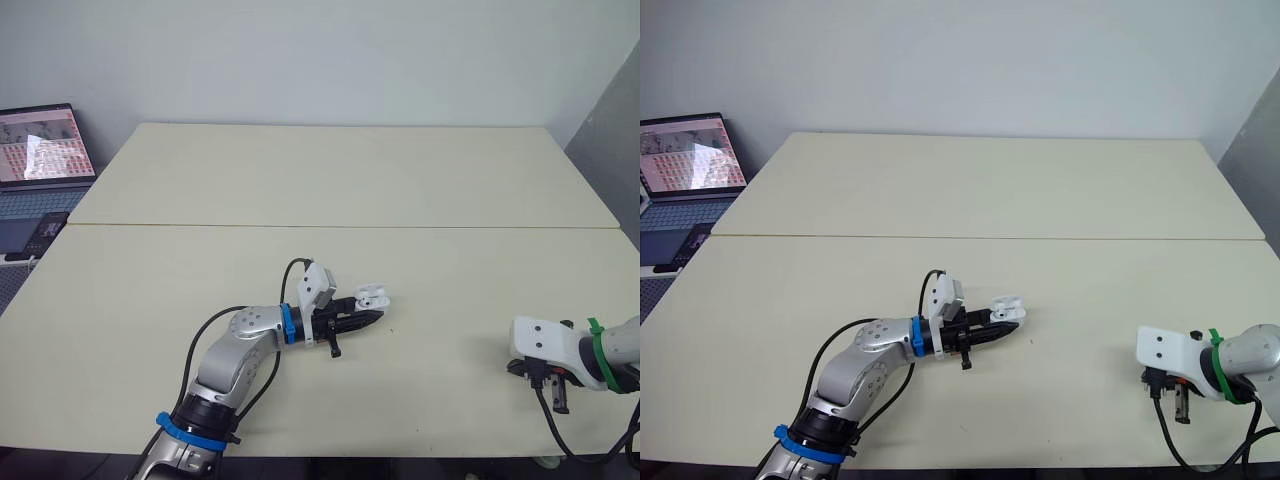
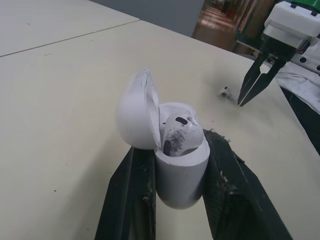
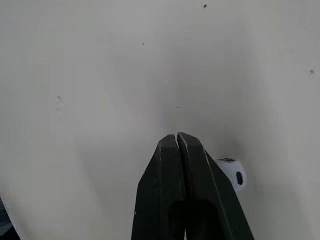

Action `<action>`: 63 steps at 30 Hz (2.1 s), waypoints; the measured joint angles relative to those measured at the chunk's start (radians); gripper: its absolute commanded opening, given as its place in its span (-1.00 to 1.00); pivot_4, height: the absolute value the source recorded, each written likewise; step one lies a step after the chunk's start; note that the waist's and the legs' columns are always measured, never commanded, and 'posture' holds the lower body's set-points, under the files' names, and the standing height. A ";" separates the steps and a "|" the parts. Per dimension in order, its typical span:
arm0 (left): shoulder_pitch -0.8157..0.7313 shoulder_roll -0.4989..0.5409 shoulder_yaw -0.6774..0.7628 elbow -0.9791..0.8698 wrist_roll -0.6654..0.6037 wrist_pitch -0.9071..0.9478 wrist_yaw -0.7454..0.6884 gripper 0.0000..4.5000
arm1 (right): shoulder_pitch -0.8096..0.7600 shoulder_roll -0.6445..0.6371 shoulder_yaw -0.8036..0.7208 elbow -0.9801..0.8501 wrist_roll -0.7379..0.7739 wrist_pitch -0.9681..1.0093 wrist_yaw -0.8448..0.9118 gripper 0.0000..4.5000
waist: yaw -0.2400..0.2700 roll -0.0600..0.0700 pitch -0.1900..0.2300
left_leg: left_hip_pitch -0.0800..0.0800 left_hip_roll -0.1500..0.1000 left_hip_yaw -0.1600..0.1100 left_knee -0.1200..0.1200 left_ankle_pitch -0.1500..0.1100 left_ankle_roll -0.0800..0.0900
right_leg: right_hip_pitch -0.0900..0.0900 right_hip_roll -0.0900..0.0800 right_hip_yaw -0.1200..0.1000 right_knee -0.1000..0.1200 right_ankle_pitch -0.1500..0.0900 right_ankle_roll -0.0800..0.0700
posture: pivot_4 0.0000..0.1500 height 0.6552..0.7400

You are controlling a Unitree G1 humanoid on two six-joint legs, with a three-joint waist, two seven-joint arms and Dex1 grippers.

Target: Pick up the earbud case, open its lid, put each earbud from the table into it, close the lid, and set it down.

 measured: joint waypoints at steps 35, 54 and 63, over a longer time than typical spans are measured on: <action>-0.001 0.001 0.000 0.004 0.003 -0.004 -0.002 -0.64 | 0.013 -0.072 -0.085 0.153 -0.077 -0.037 -0.022 -0.98 | -0.001 0.000 0.000 | 0.000 0.000 0.001 0.000 0.000 0.000 | 0.000 0.000 0.000 0.000 0.000 0.000 | 1.00 1.00; -0.001 0.001 0.000 0.004 0.011 -0.016 -0.002 -0.64 | -0.087 -0.001 -0.062 0.275 -0.099 -0.231 -0.036 -0.98 | -0.001 0.000 0.000 | 0.000 0.000 0.001 0.000 0.000 0.000 | 0.000 0.000 0.000 0.000 0.000 0.000 | 1.00 1.00; 0.000 0.002 0.000 0.004 0.012 -0.016 -0.001 -0.64 | -0.070 0.006 -0.040 0.237 -0.091 -0.223 0.006 -0.98 | -0.001 0.000 0.000 | 0.000 0.000 0.001 0.000 0.000 0.000 | 0.000 0.000 0.000 0.000 0.000 0.000 | 1.00 1.00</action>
